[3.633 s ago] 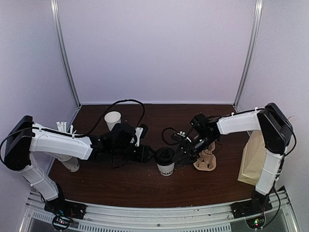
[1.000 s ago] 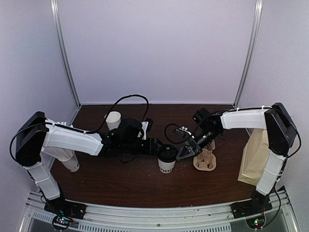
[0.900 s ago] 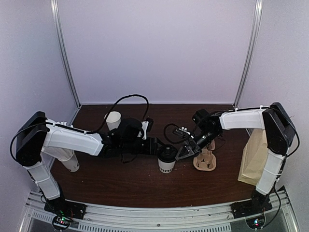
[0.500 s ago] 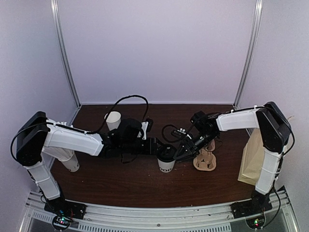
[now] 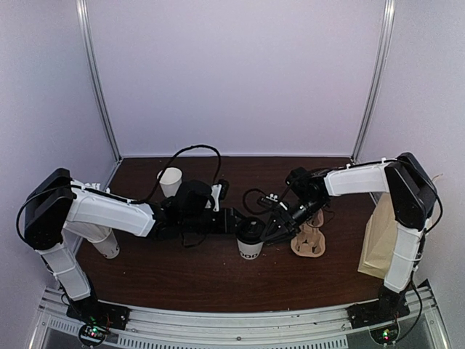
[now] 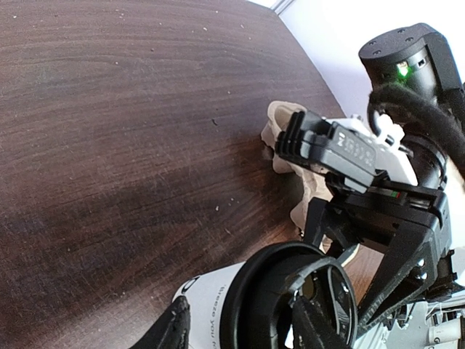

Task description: Pack the takeout coffee

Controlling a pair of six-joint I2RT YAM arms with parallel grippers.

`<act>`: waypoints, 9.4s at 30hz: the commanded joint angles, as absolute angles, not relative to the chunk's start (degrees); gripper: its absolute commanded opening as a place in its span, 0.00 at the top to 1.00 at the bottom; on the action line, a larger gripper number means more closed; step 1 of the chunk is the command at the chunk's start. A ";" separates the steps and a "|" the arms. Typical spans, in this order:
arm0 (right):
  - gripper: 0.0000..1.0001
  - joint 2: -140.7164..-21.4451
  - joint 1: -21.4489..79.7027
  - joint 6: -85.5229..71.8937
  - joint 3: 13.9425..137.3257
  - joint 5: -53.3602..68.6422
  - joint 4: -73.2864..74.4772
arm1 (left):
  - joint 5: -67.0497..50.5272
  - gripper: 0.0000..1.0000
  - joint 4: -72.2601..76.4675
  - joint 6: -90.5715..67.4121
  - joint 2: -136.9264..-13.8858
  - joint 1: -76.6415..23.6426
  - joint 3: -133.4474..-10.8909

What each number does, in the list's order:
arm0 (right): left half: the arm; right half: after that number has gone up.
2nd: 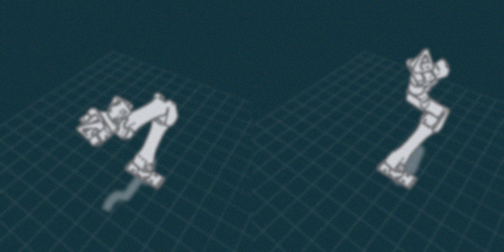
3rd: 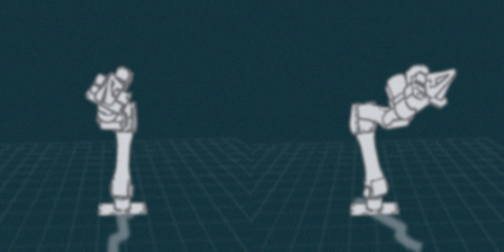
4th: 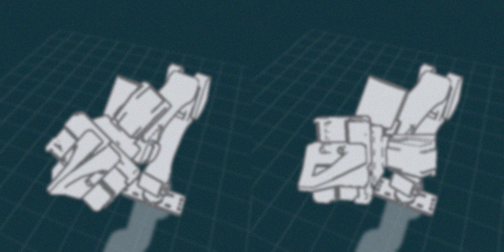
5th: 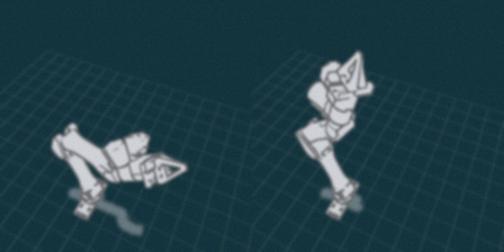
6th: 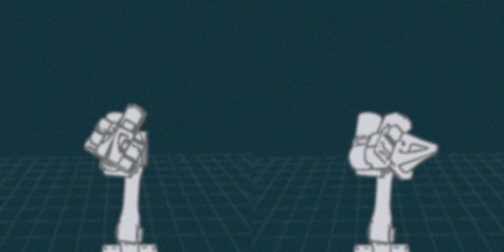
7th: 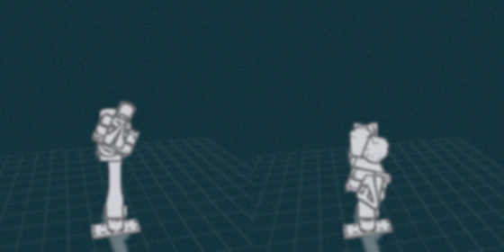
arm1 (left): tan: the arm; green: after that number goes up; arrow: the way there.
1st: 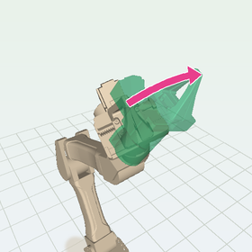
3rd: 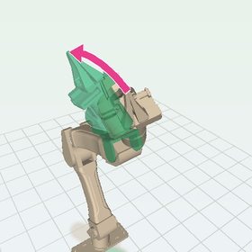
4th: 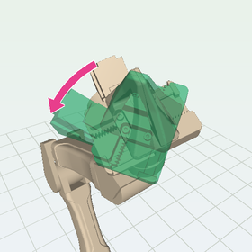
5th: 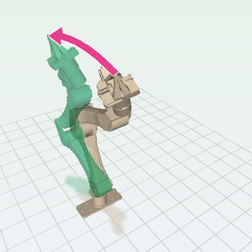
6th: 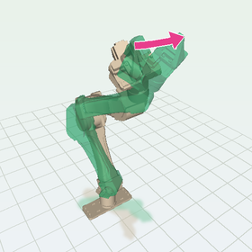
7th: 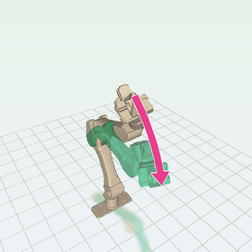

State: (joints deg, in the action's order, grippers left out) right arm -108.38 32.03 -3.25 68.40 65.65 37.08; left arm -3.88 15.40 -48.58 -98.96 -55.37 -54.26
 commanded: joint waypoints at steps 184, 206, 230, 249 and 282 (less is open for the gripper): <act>0.52 -110.69 46.13 36.52 89.31 17.89 56.35 | 15.58 0.48 -25.94 -34.94 -79.66 -60.64 -58.73; 0.31 -147.68 59.49 22.73 148.00 16.91 61.13 | 34.32 0.46 -41.79 -37.79 -50.76 -60.62 -55.35; 0.30 -73.98 30.04 34.30 99.94 6.81 66.54 | 23.81 0.43 -25.15 -23.93 -71.29 -60.63 -61.27; 0.31 -75.55 -12.36 42.32 111.49 7.24 83.23 | 19.91 0.41 -21.20 -23.27 -77.75 -60.63 -61.53; 0.96 -89.91 -12.13 52.03 112.12 12.72 96.61 | 18.20 0.41 -16.33 -25.36 -78.61 -60.64 -57.33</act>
